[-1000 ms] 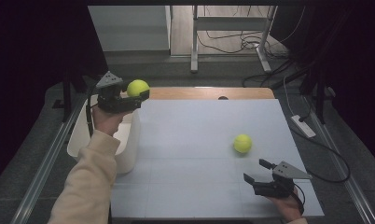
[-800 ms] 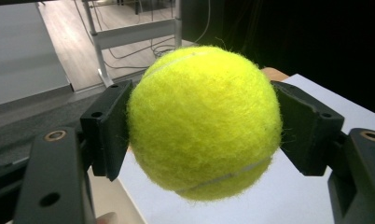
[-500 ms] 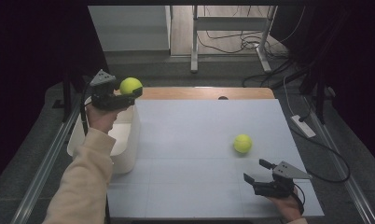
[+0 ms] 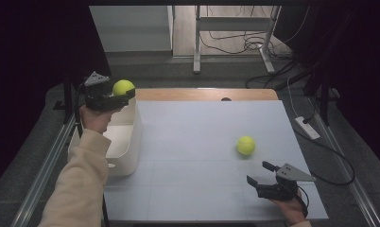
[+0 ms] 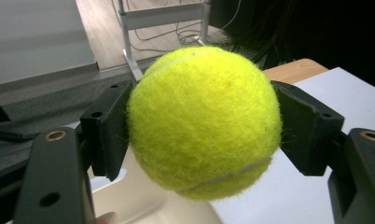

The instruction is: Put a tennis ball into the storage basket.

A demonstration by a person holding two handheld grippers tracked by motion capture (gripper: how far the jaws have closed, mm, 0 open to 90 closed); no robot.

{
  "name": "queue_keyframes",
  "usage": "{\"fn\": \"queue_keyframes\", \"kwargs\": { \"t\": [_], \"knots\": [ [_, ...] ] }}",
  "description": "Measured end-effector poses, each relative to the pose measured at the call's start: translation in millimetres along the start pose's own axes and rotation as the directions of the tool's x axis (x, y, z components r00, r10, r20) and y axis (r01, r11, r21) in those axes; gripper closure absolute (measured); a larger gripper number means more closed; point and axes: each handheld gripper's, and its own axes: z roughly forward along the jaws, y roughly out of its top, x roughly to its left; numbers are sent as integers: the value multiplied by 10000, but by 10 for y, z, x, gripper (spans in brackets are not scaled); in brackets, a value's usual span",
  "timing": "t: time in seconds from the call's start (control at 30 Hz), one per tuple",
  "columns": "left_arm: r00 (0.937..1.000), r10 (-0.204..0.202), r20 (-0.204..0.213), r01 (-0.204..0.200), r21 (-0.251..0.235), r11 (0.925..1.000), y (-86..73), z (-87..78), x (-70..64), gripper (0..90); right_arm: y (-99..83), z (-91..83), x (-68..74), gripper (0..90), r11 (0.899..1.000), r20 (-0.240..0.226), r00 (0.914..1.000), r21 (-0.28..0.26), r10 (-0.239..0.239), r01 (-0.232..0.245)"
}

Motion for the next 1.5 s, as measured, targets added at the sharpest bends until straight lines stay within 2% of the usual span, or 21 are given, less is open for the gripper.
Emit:
{"fn": "queue_keyframes", "kwargs": {
  "t": [0.17, 0.43, 0.8, 1.17, 1.5],
  "knots": [
    [9997, 74, -251, -68, 243, 9997, -38, -18, 54, 267, 2, 4, 6, 134, 10000, -25, 10000, -21, -18, 18],
    [9985, -112, -526, 138, 477, 9988, -85, -33, 162, 267, -2, -3, -4, 135, 10000, 20, 10000, -11, 14, -14],
    [9960, -298, -838, 388, 1079, 9934, -168, 23, 286, 266, -4, -3, -7, 135, 10000, 29, 10000, -1, 7, -7],
    [9905, -466, -1292, 685, 1704, 9830, -240, 67, 439, 266, -2, 5, -5, 135, 10000, 15, 10000, -2, 3, -3],
    [9820, -563, -1801, 992, 2386, 9660, -302, 131, 586, 265, -6, 2, -8, 135, 10000, 30, 10000, 8, 11, -11]
  ]
}}
